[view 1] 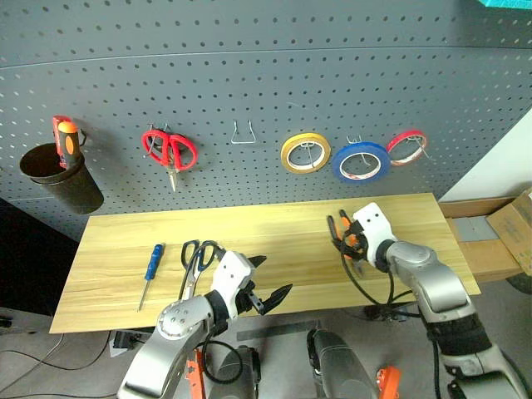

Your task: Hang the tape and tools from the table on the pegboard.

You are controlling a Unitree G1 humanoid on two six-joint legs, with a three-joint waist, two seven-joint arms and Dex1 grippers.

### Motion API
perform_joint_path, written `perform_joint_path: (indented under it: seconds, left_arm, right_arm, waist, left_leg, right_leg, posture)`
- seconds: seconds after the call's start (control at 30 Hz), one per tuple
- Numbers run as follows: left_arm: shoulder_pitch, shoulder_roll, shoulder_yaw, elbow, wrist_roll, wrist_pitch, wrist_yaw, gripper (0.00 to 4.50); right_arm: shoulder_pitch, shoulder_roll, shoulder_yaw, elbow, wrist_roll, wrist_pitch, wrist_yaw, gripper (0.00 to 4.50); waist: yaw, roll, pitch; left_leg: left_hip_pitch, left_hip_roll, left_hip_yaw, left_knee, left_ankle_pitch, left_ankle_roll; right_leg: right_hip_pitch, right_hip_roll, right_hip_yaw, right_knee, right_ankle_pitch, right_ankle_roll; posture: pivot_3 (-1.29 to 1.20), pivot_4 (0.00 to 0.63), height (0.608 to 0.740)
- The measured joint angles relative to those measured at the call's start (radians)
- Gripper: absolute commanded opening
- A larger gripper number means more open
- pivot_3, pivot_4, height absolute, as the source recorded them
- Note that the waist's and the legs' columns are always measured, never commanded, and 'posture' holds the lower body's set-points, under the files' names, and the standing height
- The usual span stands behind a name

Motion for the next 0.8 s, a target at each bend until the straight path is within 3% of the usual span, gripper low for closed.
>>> perform_joint_path:
  seconds: [0.13, 0.37, 0.57, 0.8]
  left_arm:
    - [0.032, -0.05, 0.056, -0.118, -0.044, 0.04, 0.093, 4.5]
    - [0.029, -0.097, 0.205, -0.256, -0.102, 0.078, 0.243, 4.5]
    - [-0.145, -0.098, 0.257, -0.198, -0.105, 0.085, 0.306, 4.5]
    - [-0.316, -0.063, 0.245, -0.026, -0.081, 0.076, 0.301, 4.5]
  right_arm:
    - [-0.053, 0.123, 0.023, -0.124, 0.04, -0.036, -0.048, 2.8]
    - [-0.257, 0.233, 0.006, -0.008, -0.012, -0.288, -0.146, 2.8]
    - [-0.475, 0.28, -0.011, 0.235, -0.076, -0.56, -0.213, 2.8]
    - [-0.615, 0.328, -0.048, 0.44, -0.078, -0.715, -0.274, 2.8]
  waist:
    - [0.011, -0.001, -0.018]
    - [0.054, -0.016, -0.043]
    - [0.073, -0.017, -0.048]
    - [0.087, -0.017, -0.049]
  left_leg:
    - [0.0, -0.001, -0.001, 0.002, 0.003, -0.004]
    - [0.006, 0.0, 0.0, 0.002, 0.008, -0.008]
    - [0.007, -0.001, 0.0, 0.001, 0.012, -0.01]
    - [0.007, -0.001, -0.001, 0.0, 0.012, -0.011]
  right_leg:
    - [0.001, 0.002, -0.001, -0.001, 0.002, 0.001]
    - [0.005, 0.008, -0.001, -0.001, 0.007, -0.002]
    - [0.006, 0.01, -0.002, 0.0, 0.012, -0.007]
    - [0.005, 0.01, -0.003, 0.0, 0.013, -0.009]
  posture:
    - [0.02, 0.105, 0.74]
    - [0.1, 0.098, 0.74]
    - [0.13, 0.103, 0.74]
    - [0.13, 0.123, 0.74]
